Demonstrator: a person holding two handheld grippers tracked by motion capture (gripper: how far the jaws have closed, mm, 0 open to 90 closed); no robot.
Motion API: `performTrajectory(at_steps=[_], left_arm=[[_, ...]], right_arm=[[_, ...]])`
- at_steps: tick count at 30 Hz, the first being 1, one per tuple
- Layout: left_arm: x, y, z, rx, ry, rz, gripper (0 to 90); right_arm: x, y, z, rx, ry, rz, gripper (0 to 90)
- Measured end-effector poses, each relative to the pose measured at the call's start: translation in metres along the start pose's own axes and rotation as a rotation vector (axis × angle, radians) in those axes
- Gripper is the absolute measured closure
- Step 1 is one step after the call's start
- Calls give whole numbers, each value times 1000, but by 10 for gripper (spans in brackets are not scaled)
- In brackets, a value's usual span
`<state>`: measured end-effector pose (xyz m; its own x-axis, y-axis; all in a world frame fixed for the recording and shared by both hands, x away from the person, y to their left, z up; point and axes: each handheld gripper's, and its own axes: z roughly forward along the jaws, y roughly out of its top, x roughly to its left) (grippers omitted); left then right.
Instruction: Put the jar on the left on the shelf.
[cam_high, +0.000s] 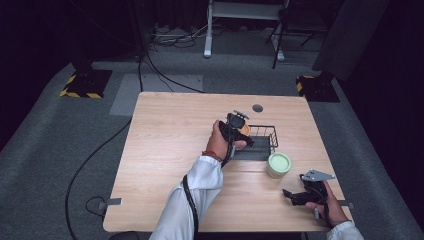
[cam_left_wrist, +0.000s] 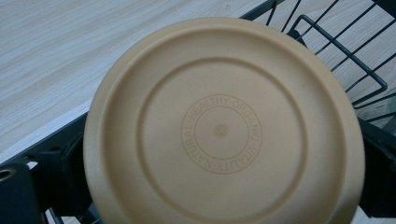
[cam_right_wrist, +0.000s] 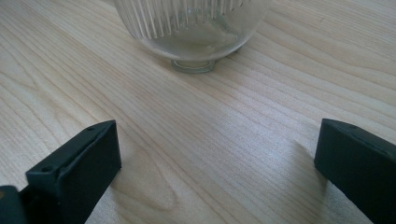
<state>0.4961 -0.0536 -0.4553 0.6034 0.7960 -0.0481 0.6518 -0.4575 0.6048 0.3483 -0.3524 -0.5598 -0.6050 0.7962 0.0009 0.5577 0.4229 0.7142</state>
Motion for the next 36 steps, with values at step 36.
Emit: performTrajectory(at_steps=[36], left_arm=[[-2,-5,-36,-3,7,140,24]], right_arm=[[0,0,0,1,1,0,4]])
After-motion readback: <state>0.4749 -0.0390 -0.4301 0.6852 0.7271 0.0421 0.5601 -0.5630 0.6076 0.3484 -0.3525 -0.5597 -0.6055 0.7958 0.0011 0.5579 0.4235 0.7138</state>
